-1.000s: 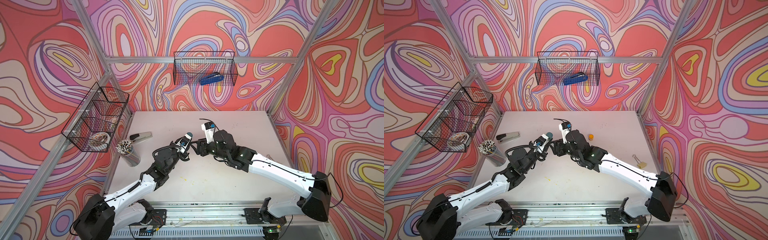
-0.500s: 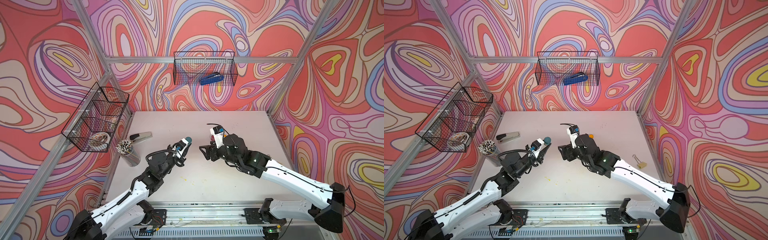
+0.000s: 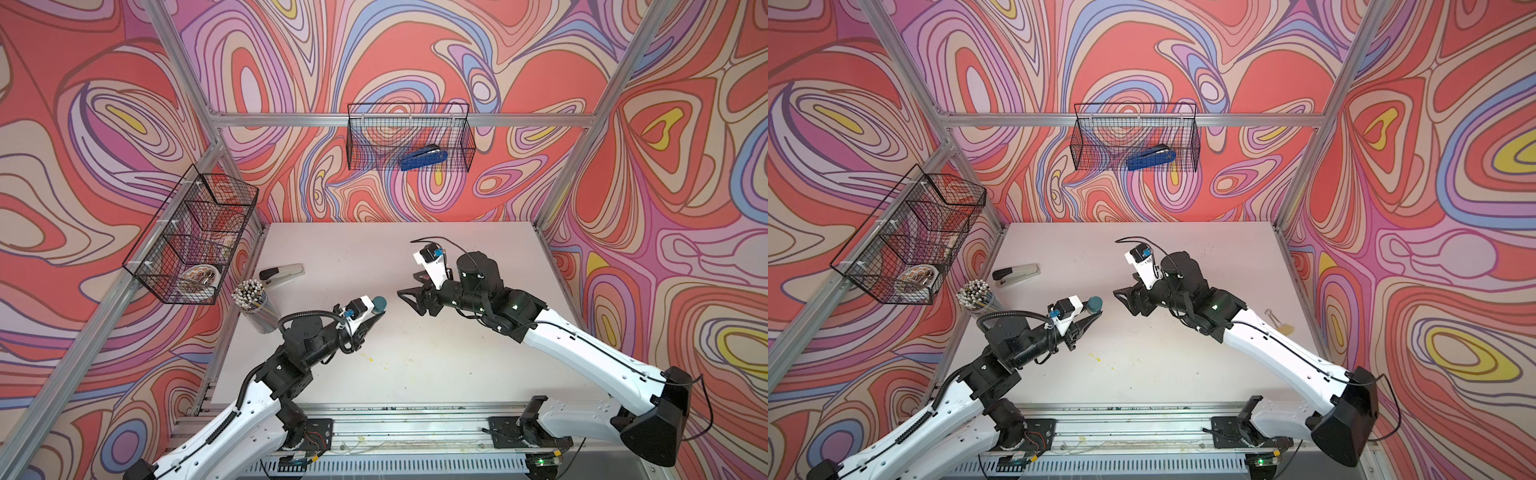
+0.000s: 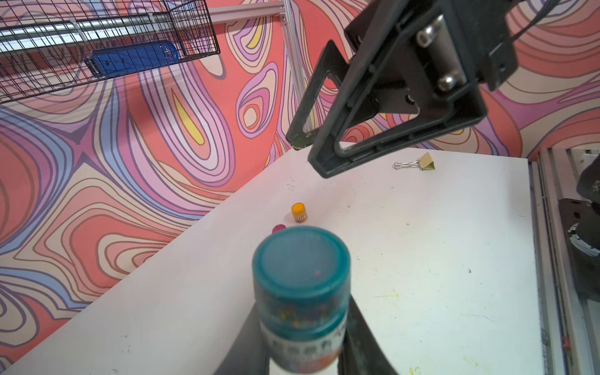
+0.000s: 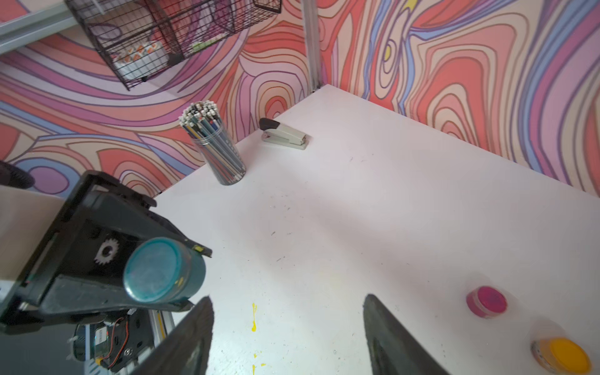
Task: Close the paint jar lid
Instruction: Screw the lid onto the paint jar.
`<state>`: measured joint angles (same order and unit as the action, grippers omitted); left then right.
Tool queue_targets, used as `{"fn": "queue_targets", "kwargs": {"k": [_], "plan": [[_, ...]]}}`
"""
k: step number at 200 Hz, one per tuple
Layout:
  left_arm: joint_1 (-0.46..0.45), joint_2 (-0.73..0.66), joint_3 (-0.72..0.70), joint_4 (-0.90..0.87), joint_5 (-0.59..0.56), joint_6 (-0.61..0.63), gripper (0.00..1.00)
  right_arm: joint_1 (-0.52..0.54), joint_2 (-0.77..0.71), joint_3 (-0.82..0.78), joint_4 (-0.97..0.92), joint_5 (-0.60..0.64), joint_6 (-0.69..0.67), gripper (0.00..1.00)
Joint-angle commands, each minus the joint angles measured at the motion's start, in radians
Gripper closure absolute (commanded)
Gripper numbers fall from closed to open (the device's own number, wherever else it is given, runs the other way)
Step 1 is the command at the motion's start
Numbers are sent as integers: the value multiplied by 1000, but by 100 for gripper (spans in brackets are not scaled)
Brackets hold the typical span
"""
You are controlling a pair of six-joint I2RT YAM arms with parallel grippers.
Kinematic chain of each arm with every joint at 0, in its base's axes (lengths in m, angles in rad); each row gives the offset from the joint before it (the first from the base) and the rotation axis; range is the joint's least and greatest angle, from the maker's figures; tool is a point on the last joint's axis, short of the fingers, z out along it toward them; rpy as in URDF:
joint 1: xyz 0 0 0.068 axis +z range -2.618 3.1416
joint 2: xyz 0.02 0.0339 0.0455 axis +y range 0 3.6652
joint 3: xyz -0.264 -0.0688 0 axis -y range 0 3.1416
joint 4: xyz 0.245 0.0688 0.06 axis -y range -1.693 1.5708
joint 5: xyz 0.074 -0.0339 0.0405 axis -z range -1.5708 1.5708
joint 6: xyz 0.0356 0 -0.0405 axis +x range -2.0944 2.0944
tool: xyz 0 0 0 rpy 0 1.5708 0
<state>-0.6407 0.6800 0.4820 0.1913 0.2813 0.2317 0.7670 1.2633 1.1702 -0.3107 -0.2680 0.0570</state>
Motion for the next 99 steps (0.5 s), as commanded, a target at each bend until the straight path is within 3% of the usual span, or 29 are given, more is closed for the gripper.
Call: {"fn": "queue_targets", "kwargs": {"k": [1, 99], "plan": [[-1, -23, 1, -50, 18, -8, 73, -2, 35, 33, 16, -144, -79, 27], [-1, -47, 26, -139, 124, -15, 72, -3, 82, 93, -48, -258, -214, 28]]}}
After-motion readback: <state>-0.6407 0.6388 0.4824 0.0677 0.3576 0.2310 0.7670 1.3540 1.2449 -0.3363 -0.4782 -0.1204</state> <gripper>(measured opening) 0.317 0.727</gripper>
